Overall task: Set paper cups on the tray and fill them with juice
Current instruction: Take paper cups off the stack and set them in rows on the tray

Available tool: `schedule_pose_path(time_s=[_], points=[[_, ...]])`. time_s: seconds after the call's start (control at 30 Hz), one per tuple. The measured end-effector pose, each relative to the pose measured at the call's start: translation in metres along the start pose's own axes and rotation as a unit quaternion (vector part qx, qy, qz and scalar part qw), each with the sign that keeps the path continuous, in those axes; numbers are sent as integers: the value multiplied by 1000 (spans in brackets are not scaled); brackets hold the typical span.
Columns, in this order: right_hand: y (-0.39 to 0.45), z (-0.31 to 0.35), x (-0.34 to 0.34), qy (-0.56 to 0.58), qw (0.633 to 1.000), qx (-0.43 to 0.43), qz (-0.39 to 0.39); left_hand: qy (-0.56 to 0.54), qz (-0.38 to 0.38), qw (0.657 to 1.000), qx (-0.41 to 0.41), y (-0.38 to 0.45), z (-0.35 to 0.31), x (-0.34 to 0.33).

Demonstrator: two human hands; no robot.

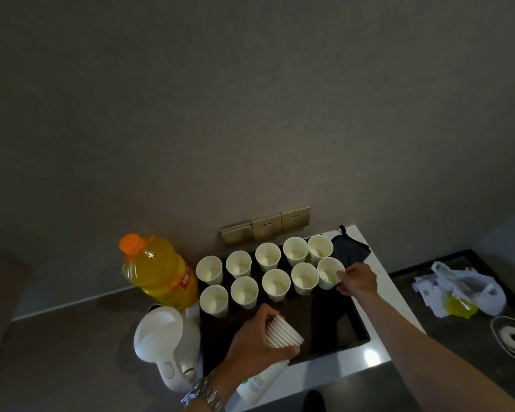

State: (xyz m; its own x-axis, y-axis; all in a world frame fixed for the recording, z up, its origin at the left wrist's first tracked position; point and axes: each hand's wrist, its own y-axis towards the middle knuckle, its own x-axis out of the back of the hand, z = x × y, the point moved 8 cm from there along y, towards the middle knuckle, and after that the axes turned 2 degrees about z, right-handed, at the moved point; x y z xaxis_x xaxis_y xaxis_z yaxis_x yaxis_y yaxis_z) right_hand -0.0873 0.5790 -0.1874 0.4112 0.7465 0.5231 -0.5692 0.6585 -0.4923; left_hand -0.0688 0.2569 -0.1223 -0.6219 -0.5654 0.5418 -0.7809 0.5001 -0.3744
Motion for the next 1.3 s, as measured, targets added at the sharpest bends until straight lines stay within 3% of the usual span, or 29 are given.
schedule_pose_path(time_s=[0.23, 0.33, 0.43, 0.5, 0.6, 0.7, 0.77, 1.03, 1.3], points=[[-2, 9, 3, -82, 996, 23, 13, -2, -1, 1000, 8, -2, 6, 0], [-11, 19, 18, -150, 986, 34, -59, -5, 1, 1000, 7, -1, 7, -2], [-29, 46, 26, -167, 975, 100, -106, -13, -4, 1000, 6, -1, 9, -2], [-43, 66, 14, -153, 974, 160, -52, -18, -10, 1000, 7, -1, 11, -1], [-73, 78, -26, -171, 948, 241, 117, -13, -18, 1000, 13, 0, 16, 2], [-115, 62, -74, -231, 889, 234, 318, -16, -36, 999, 11, 0, 18, 9], [-134, 51, -93, -237, 866, 218, 382, -16, -48, 999, 5, 1, 19, 14], [-152, 42, -118, -183, 866, 210, 416, -49, -73, 996, -28, -4, 28, 29], [-156, 42, -121, -206, 853, 207, 433, -49, -64, 997, -6, -16, 34, 25]])
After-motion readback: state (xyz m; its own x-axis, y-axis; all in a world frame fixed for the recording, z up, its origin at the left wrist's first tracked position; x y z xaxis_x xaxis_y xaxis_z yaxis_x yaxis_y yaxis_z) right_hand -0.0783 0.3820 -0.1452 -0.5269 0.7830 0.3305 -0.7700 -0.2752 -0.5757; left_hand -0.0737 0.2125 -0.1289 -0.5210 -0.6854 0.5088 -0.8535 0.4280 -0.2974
